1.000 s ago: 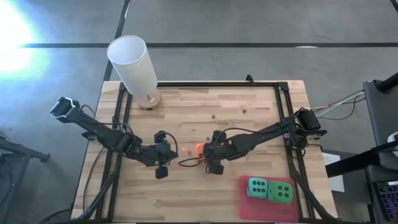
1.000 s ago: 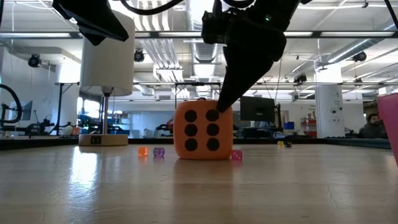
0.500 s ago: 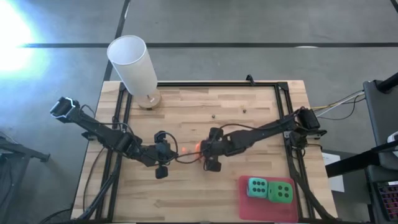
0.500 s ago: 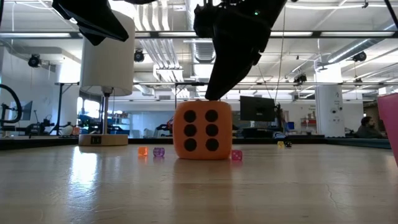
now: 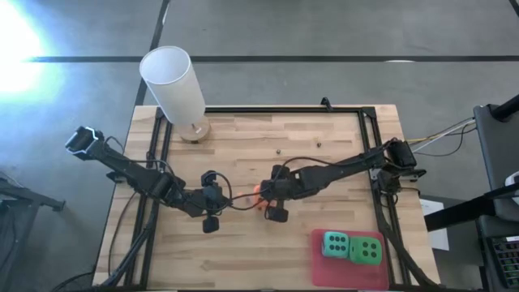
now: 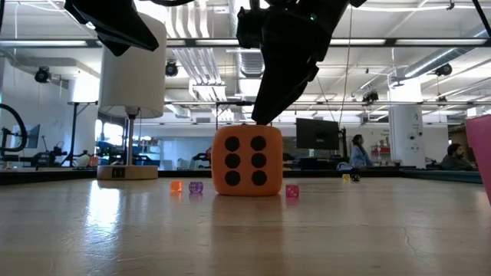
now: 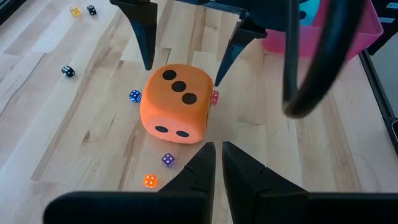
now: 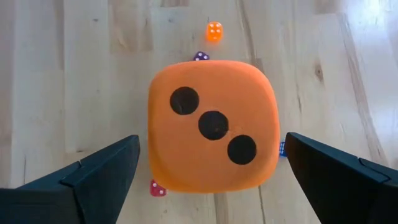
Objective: Pick & Place Dice
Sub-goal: Put the large orange die into the bin
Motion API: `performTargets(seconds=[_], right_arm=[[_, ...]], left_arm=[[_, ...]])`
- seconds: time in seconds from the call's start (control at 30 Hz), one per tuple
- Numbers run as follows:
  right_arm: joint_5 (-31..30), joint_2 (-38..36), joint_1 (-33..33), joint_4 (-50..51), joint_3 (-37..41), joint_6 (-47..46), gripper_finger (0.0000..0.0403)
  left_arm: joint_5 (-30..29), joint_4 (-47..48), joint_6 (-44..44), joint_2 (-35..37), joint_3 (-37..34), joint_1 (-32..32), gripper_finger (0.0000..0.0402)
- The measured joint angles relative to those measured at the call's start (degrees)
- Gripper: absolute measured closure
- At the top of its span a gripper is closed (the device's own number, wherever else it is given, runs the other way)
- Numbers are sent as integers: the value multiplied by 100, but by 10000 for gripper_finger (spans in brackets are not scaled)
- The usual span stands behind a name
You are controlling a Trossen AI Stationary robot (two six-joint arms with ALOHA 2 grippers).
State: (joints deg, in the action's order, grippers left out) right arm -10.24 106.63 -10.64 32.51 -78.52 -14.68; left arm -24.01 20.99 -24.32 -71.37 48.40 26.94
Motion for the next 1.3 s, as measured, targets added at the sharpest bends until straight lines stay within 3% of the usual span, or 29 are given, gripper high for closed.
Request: performTargets(seconds=[0.9, 1.3], right_arm=[[90, 437, 121, -424, -92, 228, 7], [170, 81, 112, -224, -72, 223, 7]], left_arm=[[2, 14, -7, 0, 0, 2, 366], [2, 17, -4, -15, -9, 0, 366]])
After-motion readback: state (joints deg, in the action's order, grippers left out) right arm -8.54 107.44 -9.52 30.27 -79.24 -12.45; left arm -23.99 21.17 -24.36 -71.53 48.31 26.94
